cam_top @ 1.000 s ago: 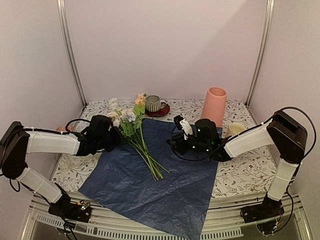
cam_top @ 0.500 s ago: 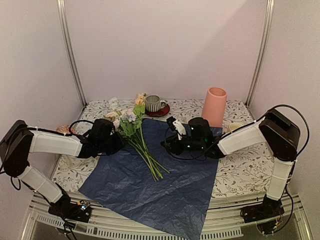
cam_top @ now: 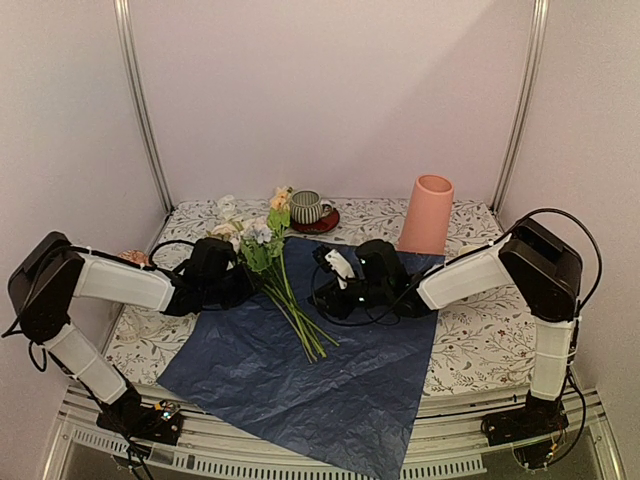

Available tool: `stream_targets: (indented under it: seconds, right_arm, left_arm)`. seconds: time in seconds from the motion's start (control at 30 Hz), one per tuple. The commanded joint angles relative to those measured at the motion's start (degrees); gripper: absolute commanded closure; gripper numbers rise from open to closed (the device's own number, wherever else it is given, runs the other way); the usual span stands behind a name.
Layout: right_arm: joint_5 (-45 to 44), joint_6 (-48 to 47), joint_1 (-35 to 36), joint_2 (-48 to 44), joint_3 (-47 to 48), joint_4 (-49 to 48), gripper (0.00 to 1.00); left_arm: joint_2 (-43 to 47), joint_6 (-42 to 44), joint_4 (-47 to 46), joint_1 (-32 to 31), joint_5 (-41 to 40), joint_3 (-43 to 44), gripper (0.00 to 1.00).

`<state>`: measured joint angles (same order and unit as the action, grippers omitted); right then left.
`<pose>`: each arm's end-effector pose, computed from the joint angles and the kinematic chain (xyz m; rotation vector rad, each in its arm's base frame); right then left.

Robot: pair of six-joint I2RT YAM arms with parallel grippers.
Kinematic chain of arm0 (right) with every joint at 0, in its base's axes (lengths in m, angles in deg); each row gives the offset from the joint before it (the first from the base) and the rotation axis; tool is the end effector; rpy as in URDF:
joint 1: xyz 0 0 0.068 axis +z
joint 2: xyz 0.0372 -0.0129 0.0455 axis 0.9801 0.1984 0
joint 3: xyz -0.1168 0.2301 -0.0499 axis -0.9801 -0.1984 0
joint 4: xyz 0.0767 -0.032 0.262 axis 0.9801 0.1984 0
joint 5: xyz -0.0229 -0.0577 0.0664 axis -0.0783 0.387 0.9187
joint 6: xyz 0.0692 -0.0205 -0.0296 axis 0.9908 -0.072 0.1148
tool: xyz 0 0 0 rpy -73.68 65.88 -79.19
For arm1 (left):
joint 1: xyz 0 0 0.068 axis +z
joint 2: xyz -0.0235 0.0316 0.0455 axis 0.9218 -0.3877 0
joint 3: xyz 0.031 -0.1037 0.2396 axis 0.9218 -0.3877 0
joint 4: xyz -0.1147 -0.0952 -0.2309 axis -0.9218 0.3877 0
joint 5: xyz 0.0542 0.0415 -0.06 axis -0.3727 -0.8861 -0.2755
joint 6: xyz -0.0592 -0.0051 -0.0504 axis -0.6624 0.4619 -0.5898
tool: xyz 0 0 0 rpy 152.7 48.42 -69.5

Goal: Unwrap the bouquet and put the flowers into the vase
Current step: Pick up the fake flower from the flattened wrapping paper.

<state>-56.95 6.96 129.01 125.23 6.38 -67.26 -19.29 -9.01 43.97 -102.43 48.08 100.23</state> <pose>0.2730 0.3597 0.1126 -0.9857 1.9315 0.8807 0.2801 -0.1920 0.1157 -0.4802 2.2878 -0.7810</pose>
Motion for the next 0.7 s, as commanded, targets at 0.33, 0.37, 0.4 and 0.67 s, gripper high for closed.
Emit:
stream_targets:
  seconds: [0.33,0.37,0.4,0.67]
  right_arm:
    - [-1.5,-2.81,1.86,1.27,2.22,3.64,0.72]
    - [-1.59,-2.81,1.92,1.19,2.14,3.54,0.72]
    - [-1.74,-2.89,1.9,1.09,2.04,3.45,0.72]
    - [-2.44,-3.21,1.86,0.64,1.39,2.92,0.73]
  left_arm:
    - [4.64,7.19,-4.81,-0.44,4.73,-3.65,0.69]
    - [4.78,7.04,-5.43,-0.43,5.11,-4.13,0.68]
    - [4.86,6.82,-5.91,-0.44,5.34,-4.68,0.66]
    - [1.76,3.63,-2.73,-0.86,6.83,-2.95,0.65]
